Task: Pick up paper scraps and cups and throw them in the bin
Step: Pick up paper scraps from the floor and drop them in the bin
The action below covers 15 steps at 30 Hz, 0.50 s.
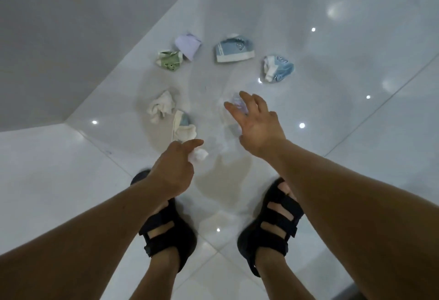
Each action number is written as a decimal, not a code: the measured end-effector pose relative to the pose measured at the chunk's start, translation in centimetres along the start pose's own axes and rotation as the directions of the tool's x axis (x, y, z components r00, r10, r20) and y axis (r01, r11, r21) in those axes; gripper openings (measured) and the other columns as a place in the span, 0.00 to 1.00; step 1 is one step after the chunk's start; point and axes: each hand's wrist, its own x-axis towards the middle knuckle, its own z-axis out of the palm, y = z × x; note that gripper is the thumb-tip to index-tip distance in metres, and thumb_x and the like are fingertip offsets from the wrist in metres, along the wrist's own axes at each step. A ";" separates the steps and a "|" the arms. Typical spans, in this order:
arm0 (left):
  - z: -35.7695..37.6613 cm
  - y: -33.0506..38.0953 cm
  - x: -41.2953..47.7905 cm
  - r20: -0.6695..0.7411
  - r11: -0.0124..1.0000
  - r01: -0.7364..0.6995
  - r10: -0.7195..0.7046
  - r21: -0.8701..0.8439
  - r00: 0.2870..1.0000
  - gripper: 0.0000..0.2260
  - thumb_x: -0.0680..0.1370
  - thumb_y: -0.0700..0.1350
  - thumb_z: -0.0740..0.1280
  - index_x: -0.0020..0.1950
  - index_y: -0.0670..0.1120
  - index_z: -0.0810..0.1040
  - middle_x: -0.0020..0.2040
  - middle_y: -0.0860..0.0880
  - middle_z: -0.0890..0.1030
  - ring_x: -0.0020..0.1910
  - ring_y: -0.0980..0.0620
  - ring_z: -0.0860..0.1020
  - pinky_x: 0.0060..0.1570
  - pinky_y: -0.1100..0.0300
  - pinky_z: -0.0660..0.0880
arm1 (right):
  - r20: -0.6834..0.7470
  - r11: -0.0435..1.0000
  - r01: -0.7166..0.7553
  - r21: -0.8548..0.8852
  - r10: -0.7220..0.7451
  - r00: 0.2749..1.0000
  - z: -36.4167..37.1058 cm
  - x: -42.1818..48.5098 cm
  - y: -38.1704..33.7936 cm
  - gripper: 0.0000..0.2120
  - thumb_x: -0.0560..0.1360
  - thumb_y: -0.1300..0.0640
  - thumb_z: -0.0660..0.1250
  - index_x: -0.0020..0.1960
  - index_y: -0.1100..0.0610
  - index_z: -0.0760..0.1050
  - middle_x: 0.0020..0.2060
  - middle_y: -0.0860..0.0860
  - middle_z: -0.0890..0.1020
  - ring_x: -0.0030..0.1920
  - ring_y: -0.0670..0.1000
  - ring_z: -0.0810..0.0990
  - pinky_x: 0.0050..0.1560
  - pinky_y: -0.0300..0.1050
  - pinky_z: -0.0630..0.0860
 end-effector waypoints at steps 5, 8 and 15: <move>-0.2 -0.9 0.3 -0.026 0.984 0.051 -0.047 0.173 0.999 0.12 0.80 0.43 0.58 0.61 0.43 0.75 0.54 0.40 0.70 0.51 0.39 0.74 0.55 0.50 0.73 | -0.018 0.994 -0.051 0.098 0.053 0.998 2.1 -0.8 -1.5 0.26 0.74 0.66 0.60 0.71 0.52 0.64 0.70 0.55 0.61 0.63 0.59 0.64 0.52 0.53 0.77; -1.6 0.5 -0.8 -0.035 0.984 0.130 -0.127 0.125 0.991 0.15 0.76 0.54 0.63 0.57 0.45 0.73 0.54 0.43 0.68 0.53 0.42 0.71 0.55 0.50 0.73 | -0.006 0.973 -0.092 0.213 0.096 0.995 0.6 -2.7 -1.7 0.26 0.76 0.62 0.62 0.73 0.50 0.64 0.69 0.54 0.62 0.64 0.57 0.64 0.52 0.47 0.76; -7.8 9.4 -5.5 -0.106 0.978 0.091 -0.072 0.189 0.992 0.11 0.80 0.45 0.60 0.59 0.40 0.70 0.56 0.39 0.74 0.55 0.40 0.74 0.50 0.54 0.71 | -0.050 0.934 -0.124 0.334 0.149 0.988 -10.3 -10.3 0.3 0.29 0.76 0.58 0.63 0.75 0.47 0.60 0.68 0.52 0.62 0.65 0.54 0.63 0.55 0.46 0.73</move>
